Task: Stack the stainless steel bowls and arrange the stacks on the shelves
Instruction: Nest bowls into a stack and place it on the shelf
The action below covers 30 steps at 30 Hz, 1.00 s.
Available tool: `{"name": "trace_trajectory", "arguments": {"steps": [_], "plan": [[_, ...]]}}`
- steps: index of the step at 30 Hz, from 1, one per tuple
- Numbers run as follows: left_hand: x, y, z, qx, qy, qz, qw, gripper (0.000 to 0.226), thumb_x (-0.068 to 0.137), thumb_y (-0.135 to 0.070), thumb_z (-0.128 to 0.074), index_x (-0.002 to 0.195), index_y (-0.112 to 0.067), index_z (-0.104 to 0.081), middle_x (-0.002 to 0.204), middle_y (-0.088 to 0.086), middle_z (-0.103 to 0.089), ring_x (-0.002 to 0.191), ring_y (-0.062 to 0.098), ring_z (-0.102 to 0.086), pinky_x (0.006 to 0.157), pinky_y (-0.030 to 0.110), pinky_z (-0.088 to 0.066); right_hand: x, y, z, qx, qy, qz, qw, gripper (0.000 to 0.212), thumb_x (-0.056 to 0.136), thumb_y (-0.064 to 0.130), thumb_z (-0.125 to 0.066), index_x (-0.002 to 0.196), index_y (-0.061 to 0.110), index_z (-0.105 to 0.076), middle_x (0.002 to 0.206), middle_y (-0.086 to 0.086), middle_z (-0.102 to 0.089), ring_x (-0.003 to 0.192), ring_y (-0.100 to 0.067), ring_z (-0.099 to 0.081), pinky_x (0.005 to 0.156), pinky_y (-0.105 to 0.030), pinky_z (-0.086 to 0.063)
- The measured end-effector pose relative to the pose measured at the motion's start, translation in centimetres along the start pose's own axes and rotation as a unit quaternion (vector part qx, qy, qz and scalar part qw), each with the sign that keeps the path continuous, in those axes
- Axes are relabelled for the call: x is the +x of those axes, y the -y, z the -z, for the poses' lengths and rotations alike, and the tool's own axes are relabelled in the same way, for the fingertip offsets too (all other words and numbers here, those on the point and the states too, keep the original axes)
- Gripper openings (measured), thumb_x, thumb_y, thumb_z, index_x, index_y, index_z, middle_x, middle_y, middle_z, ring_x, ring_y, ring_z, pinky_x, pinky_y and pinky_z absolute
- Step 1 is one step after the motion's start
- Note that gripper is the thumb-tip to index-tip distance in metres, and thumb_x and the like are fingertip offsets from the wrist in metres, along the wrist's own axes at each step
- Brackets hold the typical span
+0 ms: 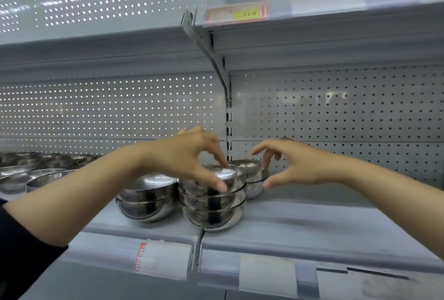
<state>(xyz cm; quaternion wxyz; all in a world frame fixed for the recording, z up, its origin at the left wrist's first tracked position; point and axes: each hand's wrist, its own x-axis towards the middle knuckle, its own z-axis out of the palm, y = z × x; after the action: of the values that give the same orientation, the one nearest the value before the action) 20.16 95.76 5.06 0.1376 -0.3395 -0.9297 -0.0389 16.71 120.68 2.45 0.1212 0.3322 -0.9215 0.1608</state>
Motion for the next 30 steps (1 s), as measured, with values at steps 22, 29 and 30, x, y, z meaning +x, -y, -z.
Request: {"name": "trace_trajectory", "arguments": {"steps": [22, 29, 30], "plan": [[-2.2, -0.1, 0.9, 0.1, 0.017, -0.015, 0.995, 0.053, 0.056, -0.064, -0.073, 0.104, -0.04, -0.065, 0.1, -0.018, -0.046, 0.094, 0.002, -0.022, 0.073, 0.026, -0.014, 0.7, 7.6, -1.3, -0.103, -0.029, 0.108, 0.988, 0.054, 0.067, 0.056, -0.071, 0.117, 0.039, -0.057, 0.095, 0.023, -0.045, 0.096, 0.007, -0.033, 0.077, -0.013, -0.034], [-4.7, 2.3, 1.1, 0.098, -0.015, -0.016, 0.995, 0.053, 0.056, -0.061, -0.074, 0.104, -0.04, -0.065, 0.1, -0.017, -0.047, 0.094, 0.004, -0.026, 0.08, 0.027, -0.018, 0.3, 8.8, -2.3, -0.121, -0.047, 0.086, 0.988, 0.05, 0.066, 0.057, -0.072, 0.111, 0.043, -0.056, 0.093, 0.026, -0.04, 0.1, 0.012, -0.028, 0.071, -0.016, -0.03], [-5.1, 2.6, 1.1, 0.094, -0.02, -0.011, 0.995, 0.053, 0.056, -0.062, -0.074, 0.104, -0.041, -0.065, 0.099, -0.017, -0.047, 0.093, 0.003, -0.025, 0.078, 0.027, -0.017, 0.2, 9.0, -2.5, -0.124, -0.047, 0.086, 0.987, 0.049, 0.067, 0.057, -0.072, 0.112, 0.043, -0.056, 0.093, 0.026, -0.039, 0.1, 0.012, -0.028, 0.071, -0.014, -0.03]]}}
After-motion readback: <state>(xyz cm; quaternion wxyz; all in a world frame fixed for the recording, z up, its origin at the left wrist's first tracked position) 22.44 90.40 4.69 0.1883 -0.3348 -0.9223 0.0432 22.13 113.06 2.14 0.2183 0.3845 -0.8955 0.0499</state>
